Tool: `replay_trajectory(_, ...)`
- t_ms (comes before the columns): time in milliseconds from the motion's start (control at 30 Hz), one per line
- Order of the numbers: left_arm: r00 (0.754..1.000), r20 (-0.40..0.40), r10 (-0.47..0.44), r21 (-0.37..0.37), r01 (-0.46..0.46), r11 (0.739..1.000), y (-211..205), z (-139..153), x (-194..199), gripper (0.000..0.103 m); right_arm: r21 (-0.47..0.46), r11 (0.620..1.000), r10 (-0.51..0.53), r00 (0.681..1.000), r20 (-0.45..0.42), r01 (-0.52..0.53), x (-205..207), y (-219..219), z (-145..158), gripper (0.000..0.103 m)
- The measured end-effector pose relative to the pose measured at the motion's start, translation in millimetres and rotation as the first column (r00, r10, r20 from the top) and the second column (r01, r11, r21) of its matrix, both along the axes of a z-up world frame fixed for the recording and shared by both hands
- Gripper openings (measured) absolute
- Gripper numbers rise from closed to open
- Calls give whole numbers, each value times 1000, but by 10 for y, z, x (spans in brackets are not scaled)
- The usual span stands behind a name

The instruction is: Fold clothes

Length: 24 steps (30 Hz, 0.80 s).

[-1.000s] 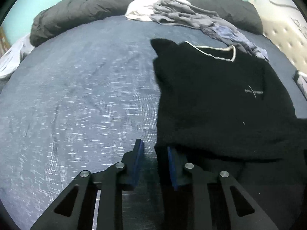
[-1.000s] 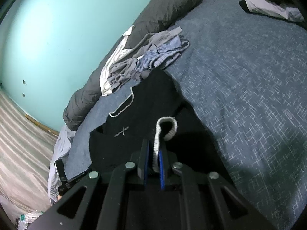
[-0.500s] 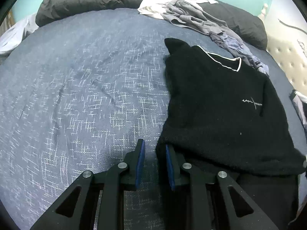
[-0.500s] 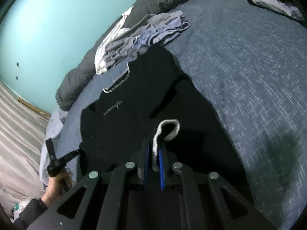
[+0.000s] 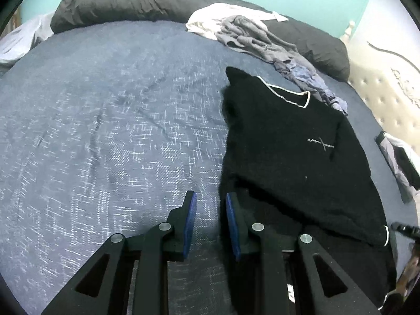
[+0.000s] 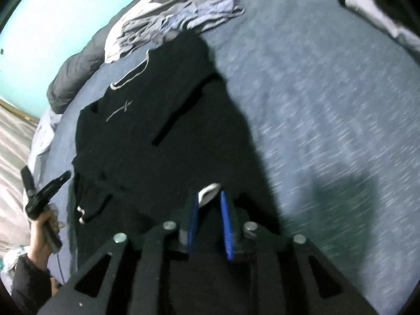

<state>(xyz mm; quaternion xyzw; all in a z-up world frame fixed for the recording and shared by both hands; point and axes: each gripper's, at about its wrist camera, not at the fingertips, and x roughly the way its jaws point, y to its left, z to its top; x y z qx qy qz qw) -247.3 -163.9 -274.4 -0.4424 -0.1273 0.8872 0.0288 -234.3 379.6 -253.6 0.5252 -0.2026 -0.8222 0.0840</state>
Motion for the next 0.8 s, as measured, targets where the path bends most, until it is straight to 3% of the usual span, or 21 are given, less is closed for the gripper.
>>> replay_trajectory(167,1000,-28,-9,20,10,1000,6,25,45,28,20,996,87,996,12,-88,-158,-165,8,22)
replay_trajectory(267,999,-39,-5,33,6,999,7,16,60,31,10,989,146,989,-13,-146,-316,-347,84,32)
replay_trajectory(333,999,-42,7,50,-5,999,-11,-4,62,32,4,981,194,980,-42,-194,-478,-519,178,34)
replay_trajectory(467,998,-48,28,112,-22,993,-51,-58,38,34,-7,952,303,949,-93,-305,-854,-969,338,36)
replay_trajectory(633,997,-67,34,169,-23,985,-114,-90,-50,44,-18,901,427,892,-146,-434,-1326,-1647,438,50)
replay_trajectory(800,997,-71,33,193,-18,981,-165,-140,-147,45,-28,882,463,876,-137,-470,-1850,-2223,437,50)
